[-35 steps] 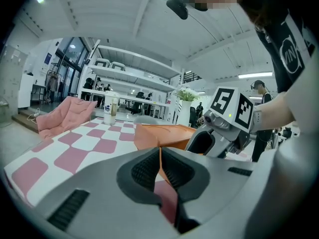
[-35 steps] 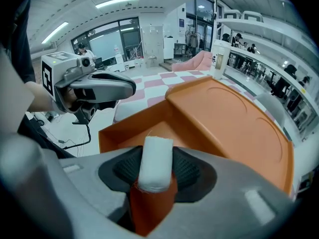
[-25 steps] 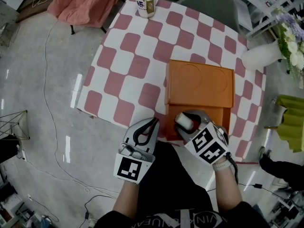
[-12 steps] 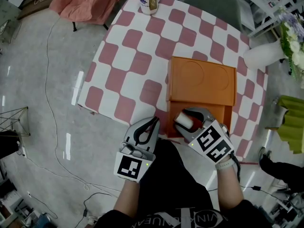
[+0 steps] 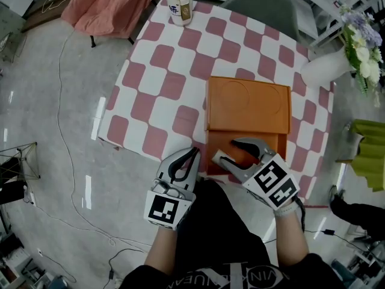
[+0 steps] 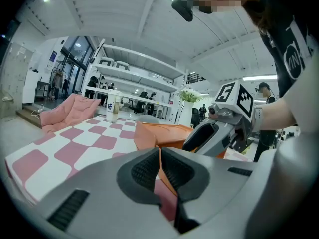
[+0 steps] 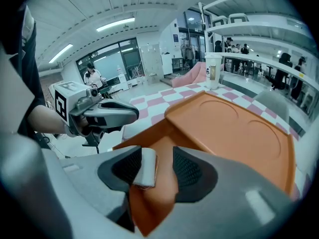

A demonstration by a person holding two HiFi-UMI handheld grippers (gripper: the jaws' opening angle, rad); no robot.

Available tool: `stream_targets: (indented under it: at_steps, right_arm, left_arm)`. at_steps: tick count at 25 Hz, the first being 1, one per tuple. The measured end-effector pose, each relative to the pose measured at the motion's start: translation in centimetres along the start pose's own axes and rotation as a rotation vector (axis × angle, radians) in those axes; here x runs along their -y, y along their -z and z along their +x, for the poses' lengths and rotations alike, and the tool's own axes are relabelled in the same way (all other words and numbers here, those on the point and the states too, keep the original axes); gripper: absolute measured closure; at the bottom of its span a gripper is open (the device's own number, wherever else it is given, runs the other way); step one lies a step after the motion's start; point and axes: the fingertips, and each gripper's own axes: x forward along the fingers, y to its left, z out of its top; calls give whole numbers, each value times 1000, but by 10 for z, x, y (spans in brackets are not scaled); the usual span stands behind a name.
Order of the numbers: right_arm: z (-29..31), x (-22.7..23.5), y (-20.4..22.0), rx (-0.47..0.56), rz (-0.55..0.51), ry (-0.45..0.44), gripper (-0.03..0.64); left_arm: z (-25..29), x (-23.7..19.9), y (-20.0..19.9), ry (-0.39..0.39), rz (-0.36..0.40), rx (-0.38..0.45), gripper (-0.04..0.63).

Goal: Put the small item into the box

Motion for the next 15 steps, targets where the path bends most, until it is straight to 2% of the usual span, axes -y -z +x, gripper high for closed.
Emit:
stream_targets:
  at_steps: [5,10,15]
  right_arm:
    - [-17,12,-1,63,48,43,437]
    - [-33,17,-4,121,55,63,491]
    - [-47,23,-6,159,68,101,532]
  left_arm:
    - [6,-1,-3,-17,-13,-20,575]
    - [10,9,-20,29,-35,26,577]
    - [19,18,-30,58,-12,26,575]
